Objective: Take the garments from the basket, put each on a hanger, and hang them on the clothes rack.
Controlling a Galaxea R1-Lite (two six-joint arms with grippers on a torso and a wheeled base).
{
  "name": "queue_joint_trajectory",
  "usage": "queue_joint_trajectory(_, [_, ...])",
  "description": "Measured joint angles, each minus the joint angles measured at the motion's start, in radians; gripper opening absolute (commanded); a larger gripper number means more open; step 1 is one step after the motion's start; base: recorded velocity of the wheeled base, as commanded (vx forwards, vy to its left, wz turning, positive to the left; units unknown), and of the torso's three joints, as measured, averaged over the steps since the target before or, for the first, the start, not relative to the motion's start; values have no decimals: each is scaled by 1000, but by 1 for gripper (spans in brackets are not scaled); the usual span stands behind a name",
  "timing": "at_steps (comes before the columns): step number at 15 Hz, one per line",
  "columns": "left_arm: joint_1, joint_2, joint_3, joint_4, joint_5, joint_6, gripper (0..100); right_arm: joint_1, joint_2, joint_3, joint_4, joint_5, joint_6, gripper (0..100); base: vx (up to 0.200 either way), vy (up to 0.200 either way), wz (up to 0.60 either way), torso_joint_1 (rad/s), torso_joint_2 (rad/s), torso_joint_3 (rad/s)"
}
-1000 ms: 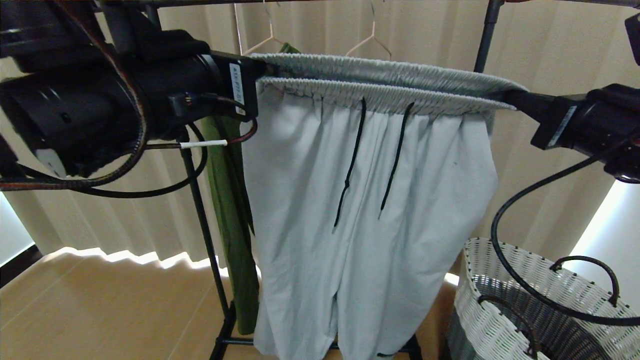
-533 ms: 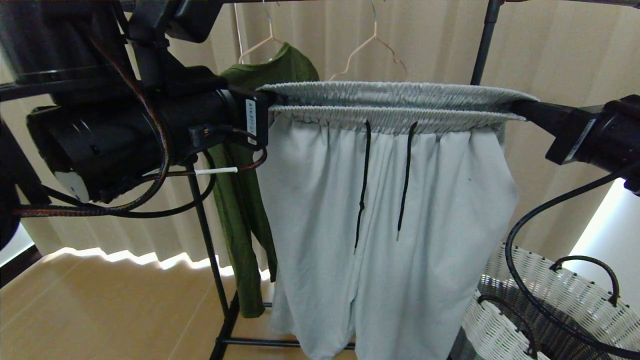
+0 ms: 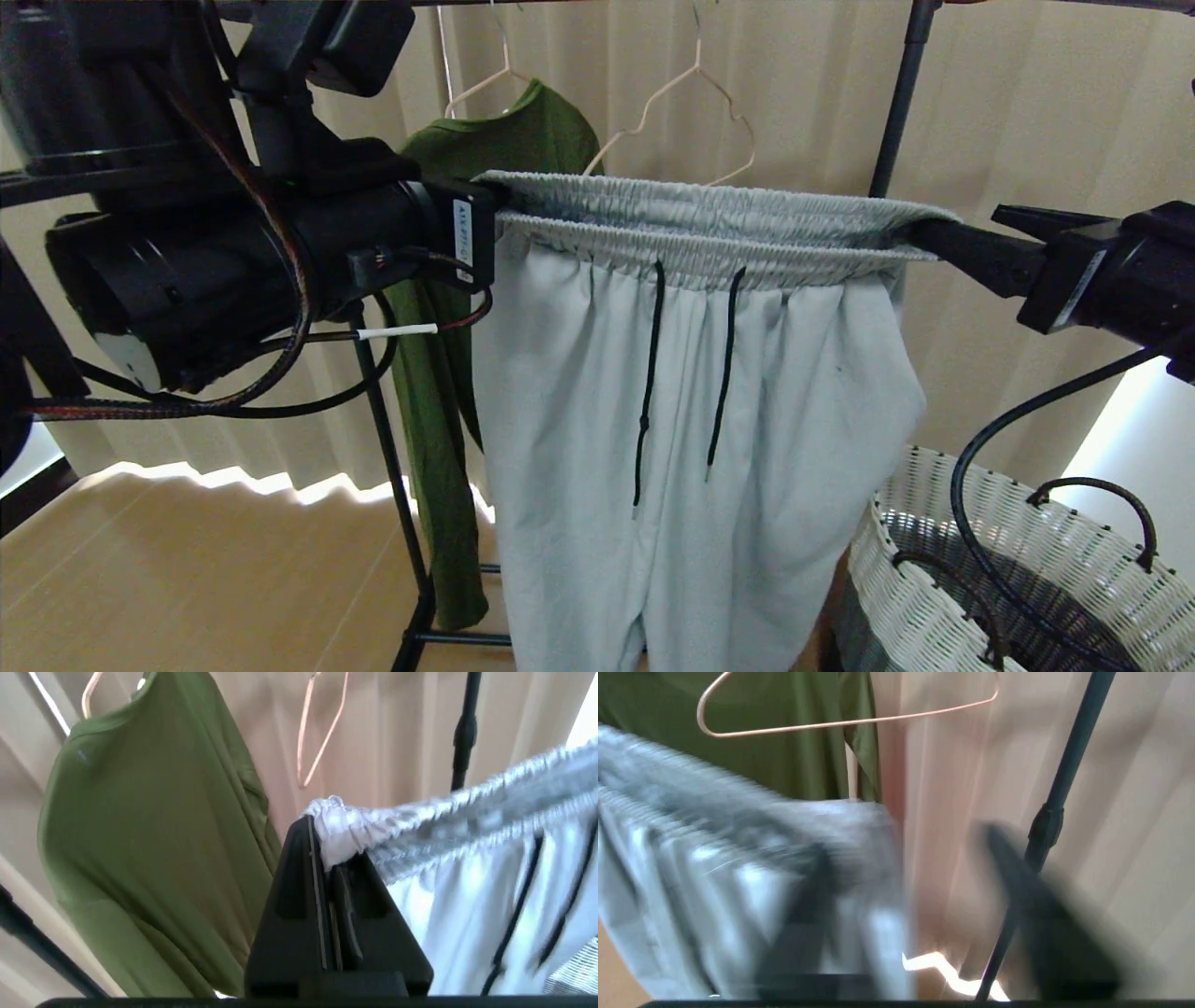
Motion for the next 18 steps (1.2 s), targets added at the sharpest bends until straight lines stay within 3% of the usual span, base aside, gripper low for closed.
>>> queue_joint_trajectory(2, [4, -3, 19, 0, 17, 0, 0, 14, -19, 47, -7, 7, 2, 100, 0, 0, 0, 0, 0, 0])
queue_joint_trajectory(5, [8, 6, 26, -4, 127, -1, 0, 58, -63, 93, -9, 12, 10, 100, 0, 0, 0, 0, 0, 0])
queue_joint_trajectory(7, [24, 16, 28, -3, 145, -6, 0, 78, -92, 124, -9, 14, 12, 100, 0, 0, 0, 0, 0, 0])
queue_joint_trajectory(11, [40, 26, 28, -4, 190, -7, 0, 89, -141, 163, -11, 116, 12, 100, 0, 0, 0, 0, 0, 0])
queue_joint_trajectory(14, [39, 27, 29, -3, 190, -7, 0, 90, -156, 176, -11, 120, 8, 100, 0, 0, 0, 0, 0, 0])
queue_joint_trajectory(16, [42, 21, 49, 0, 190, 0, 0, 73, -159, 195, -5, 113, -22, 100, 0, 0, 0, 0, 0, 0])
queue_joint_trajectory(18, [56, -10, 87, 5, 190, 1, 0, 28, -158, 212, -1, 112, -109, 100, 0, 0, 0, 0, 0, 0])
